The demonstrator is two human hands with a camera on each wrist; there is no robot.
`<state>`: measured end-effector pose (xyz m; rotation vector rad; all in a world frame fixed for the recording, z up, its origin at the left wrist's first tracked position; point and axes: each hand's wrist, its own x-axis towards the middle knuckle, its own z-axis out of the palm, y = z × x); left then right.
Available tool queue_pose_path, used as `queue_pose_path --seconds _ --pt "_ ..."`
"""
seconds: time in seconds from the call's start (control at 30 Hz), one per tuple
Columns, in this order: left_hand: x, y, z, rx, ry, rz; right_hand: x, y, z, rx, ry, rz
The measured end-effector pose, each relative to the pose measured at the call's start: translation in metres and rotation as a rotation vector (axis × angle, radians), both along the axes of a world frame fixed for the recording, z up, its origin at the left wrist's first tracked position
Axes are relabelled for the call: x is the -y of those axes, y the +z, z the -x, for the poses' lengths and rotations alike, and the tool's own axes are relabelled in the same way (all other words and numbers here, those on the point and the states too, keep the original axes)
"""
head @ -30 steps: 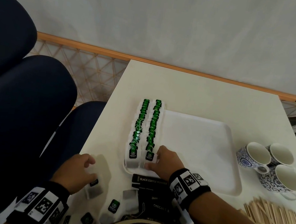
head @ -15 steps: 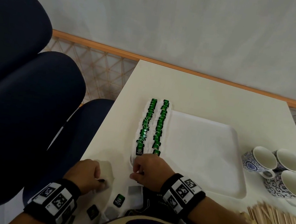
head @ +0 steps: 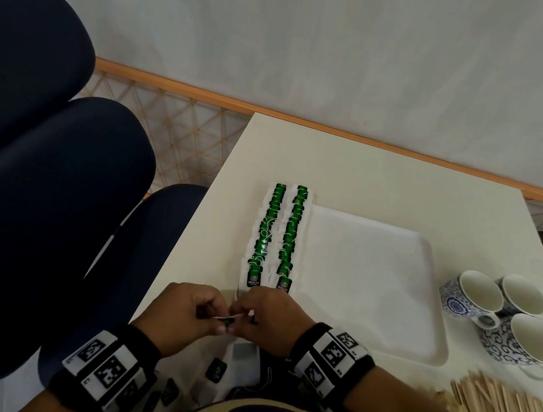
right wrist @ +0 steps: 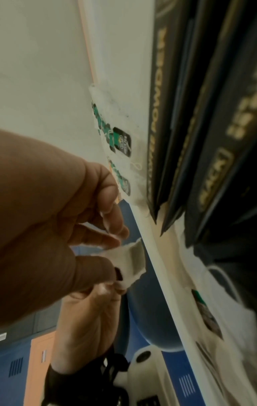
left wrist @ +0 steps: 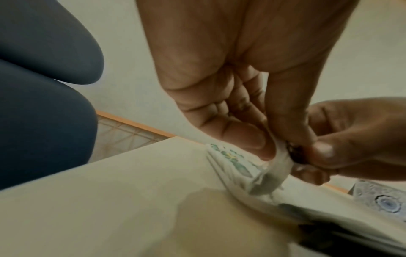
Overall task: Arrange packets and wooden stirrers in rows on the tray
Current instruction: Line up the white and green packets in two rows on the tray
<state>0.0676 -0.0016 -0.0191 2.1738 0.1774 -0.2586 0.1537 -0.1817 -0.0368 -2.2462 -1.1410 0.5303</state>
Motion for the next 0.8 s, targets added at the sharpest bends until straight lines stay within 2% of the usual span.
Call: queue_pose_path --seconds 0.1,0.33,0.57,0.8 --pt "0.008 0.003 -0.004 0.056 0.020 0.034 0.006 -0.002 -0.003 0.026 -0.011 -0.016" --pt "-0.009 -0.007 0.000 0.034 0.152 -0.021 0.039 -0.004 -0.032 -0.071 -0.446 0.092" --pt "-0.011 -0.012 0.001 0.007 0.180 -0.048 0.040 -0.009 -0.038 -0.206 -0.426 0.269" --pt "-0.017 -0.015 0.003 0.000 0.174 -0.067 0.038 -0.006 -0.038 -0.145 -0.446 0.218"
